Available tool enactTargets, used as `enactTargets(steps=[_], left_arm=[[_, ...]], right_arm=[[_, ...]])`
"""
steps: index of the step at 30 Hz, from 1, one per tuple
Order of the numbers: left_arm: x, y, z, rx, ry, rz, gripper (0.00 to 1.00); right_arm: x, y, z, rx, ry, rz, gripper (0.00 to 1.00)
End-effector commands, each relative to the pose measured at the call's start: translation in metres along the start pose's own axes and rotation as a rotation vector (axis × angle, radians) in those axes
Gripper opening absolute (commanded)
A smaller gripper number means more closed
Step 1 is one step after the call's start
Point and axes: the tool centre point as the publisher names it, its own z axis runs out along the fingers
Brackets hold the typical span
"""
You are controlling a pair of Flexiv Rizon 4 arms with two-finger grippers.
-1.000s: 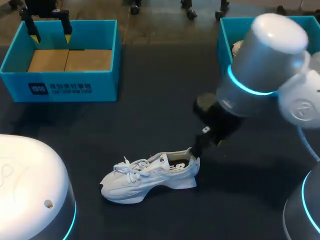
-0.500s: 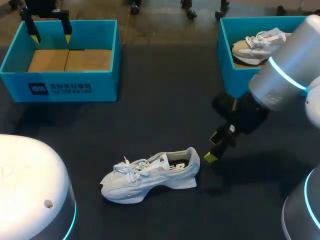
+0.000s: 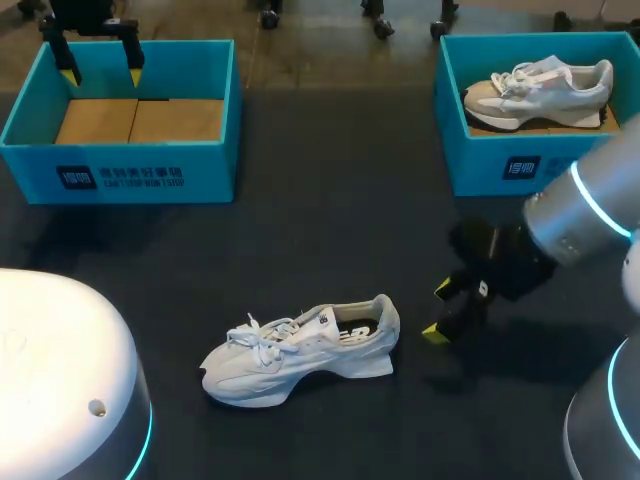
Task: Take the shoe out of the shoebox, open the shoe tongue, remove and reinsert the insole, then place the shoe into the shoebox
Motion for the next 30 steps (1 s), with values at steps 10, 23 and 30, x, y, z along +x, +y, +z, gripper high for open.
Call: enactTargets(steps=[10,23,30], left_arm=[[0.0,0.0,0.0,0.0,0.0,0.0,1.0],[0.0,0.0,0.0,0.0,0.0,0.0,1.0],[0.0,0.0,0.0,0.0,0.0,0.0,1.0]], right_arm=[[-0.011,-0.014,0.016,-0.253,0.003,-0.141,1.0],[-0.019,-0.021,0.029,-0.376,0.1,-0.177,1.0],[-0.034,-0.039,0.028,-0.471,0.027,-0.319,1.0]])
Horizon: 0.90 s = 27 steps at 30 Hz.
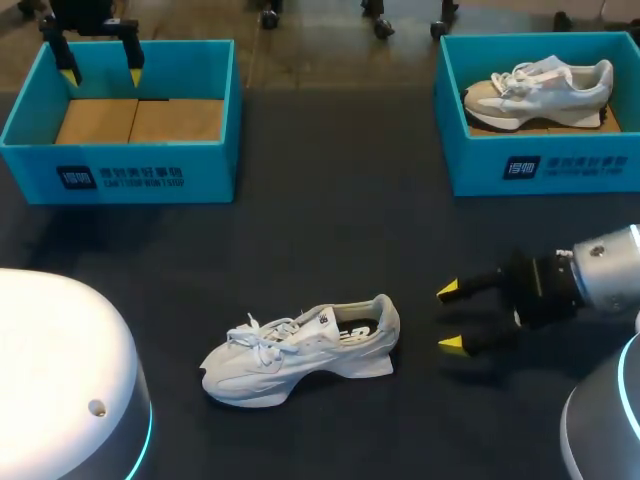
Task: Take the shoe out of the shoebox, open the shoe tongue, remove and reinsert the insole, then place the shoe into the shoebox
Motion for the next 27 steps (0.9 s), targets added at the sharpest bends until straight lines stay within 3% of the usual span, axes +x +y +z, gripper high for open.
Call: enactTargets(steps=[1,11,15,27], left_arm=[[0.0,0.0,0.0,0.0,0.0,0.0,1.0],[0.0,0.0,0.0,0.0,0.0,0.0,1.0],[0.0,0.0,0.0,0.0,0.0,0.0,1.0],[0.0,0.0,0.0,0.0,0.0,0.0,1.0]], right_arm=[[0.005,-0.01,-0.004,-0.064,-0.029,-0.051,1.0],[-0.007,-0.017,0.002,-0.073,-0.01,-0.072,1.0],[-0.01,-0.018,-0.001,-0.111,-0.022,-0.088,1.0],[-0.015,0.001,0.041,-0.142,0.083,-0.092,1.0]])
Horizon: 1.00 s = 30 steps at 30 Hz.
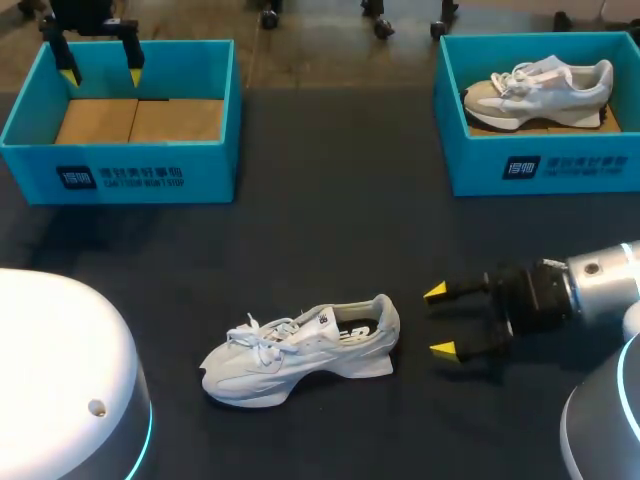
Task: Take the shoe out of the shoebox, open the shoe tongue, remove and reinsert the insole, then place the shoe into the shoebox
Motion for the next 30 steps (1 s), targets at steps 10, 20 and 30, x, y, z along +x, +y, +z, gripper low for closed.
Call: enactTargets(steps=[10,20,30], left_arm=[[0.0,0.0,0.0,0.0,0.0,0.0,1.0],[0.0,0.0,0.0,0.0,0.0,0.0,1.0],[0.0,0.0,0.0,0.0,0.0,0.0,1.0]], right_arm=[[-0.004,0.01,0.039,0.004,0.11,-0.032,1.0],[0.003,0.017,0.064,0.013,0.189,-0.071,1.0],[0.005,0.021,0.076,0.019,0.226,-0.098,1.0]])
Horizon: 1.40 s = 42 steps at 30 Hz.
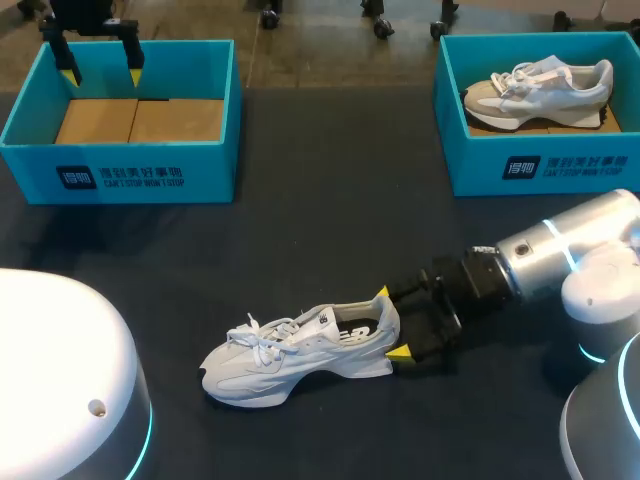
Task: Take the shoe out of the shoebox, open the shoe tongue, remove and reinsert the insole, then place the shoe into the shoebox
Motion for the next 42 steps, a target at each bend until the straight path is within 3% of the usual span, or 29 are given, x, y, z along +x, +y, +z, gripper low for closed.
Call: enactTargets(steps=[1,30,31,32,33,34,42], left_arm=[[0.0,0.0,0.0,0.0,0.0,0.0,1.0],[0.0,0.0,0.0,0.0,0.0,0.0,1.0],[0.0,0.0,0.0,0.0,0.0,0.0,1.0],[0.0,0.0,0.0,0.0,0.0,0.0,1.0],[0.0,0.0,0.0,0.0,0.0,0.0,1.0],[0.0,0.0,0.0,0.0,0.0,0.0,1.0],[0.0,0.0,0.0,0.0,0.0,0.0,1.0]], right_arm=[[-0.003,0.0,0.007,0.005,0.017,-0.001,1.0],[-0.001,0.003,0.035,0.027,0.046,-0.008,1.0],[0.0,0.002,0.035,0.027,0.046,-0.007,0.93],[0.001,0.001,0.036,0.028,0.046,-0.006,0.33],[0.001,0.001,0.036,0.029,0.047,-0.006,0.06],[0.002,0.0,0.037,0.03,0.048,-0.007,0.0],[0.008,-0.002,0.03,0.047,-0.033,0.003,0.0]])
